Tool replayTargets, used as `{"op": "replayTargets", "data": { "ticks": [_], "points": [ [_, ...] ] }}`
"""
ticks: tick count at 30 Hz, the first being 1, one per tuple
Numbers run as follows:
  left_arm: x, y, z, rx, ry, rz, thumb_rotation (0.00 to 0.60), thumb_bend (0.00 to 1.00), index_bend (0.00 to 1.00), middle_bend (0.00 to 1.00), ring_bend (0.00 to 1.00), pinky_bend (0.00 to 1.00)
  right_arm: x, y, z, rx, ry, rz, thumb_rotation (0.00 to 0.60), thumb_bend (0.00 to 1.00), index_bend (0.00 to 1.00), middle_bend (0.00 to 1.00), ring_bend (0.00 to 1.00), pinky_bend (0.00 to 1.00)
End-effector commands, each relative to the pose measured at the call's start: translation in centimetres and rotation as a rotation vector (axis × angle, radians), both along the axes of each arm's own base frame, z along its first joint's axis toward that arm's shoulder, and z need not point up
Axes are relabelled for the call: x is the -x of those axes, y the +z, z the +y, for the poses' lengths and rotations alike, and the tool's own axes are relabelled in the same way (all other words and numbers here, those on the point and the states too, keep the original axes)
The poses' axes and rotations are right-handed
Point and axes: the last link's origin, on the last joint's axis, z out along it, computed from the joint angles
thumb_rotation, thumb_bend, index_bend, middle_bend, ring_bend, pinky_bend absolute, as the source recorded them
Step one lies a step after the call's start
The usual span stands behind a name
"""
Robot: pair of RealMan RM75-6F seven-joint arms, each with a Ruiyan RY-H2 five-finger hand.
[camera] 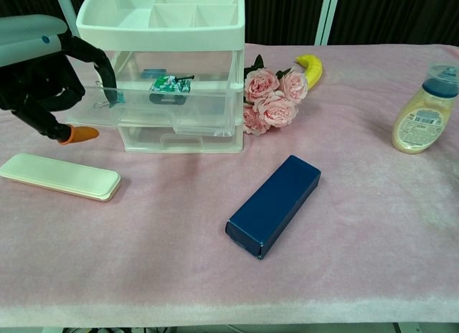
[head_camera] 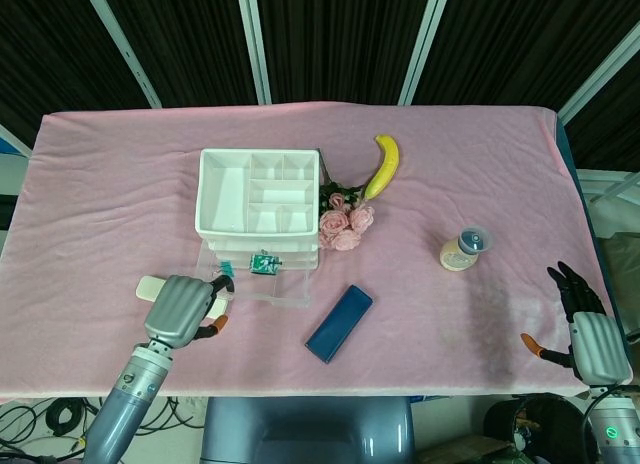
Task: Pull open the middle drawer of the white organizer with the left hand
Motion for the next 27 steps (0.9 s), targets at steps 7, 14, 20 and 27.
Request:
{"op": "replayTargets", "data": {
  "ticks": [7,14,20,27],
  "points": [
    [0.2,0.1,-0.4,0.008,0.003,0.007,0.6,0.27,0.41,0.85,0.87,0.93,0.0,0.0,0.0,0.0,-0.001,0.0,0.6,0.08,0.0,0.0,0.0,0.12],
    [-0.1,0.8,-0.4,-0.002,0.002,-0.019,0.6,0.12,0.25,0.85,0.87,0.93,0.0,0.0,0.0,0.0,-0.001,0.0,0.6,0.08,0.0,0.0,0.0,0.12],
    [-0.6,1.5,-0.6,-0.01,-0.016,-0.026,0.6,0.09,0.23,0.85,0.87,0.93,0.0,0.0,0.0,-0.001,-0.001,0.0,0.6,0.08,0.0,0.0,0.0,0.12],
    [-1.6,2.7,-0.1,-0.052,-0.048,-0.012,0.6,0.09,0.24,0.88,0.89,0.95,0.0,0.0,0.0,-0.001,-0.001,-0.001,0.6,0.08,0.0,0.0,0.0,0.12]
  ]
}}
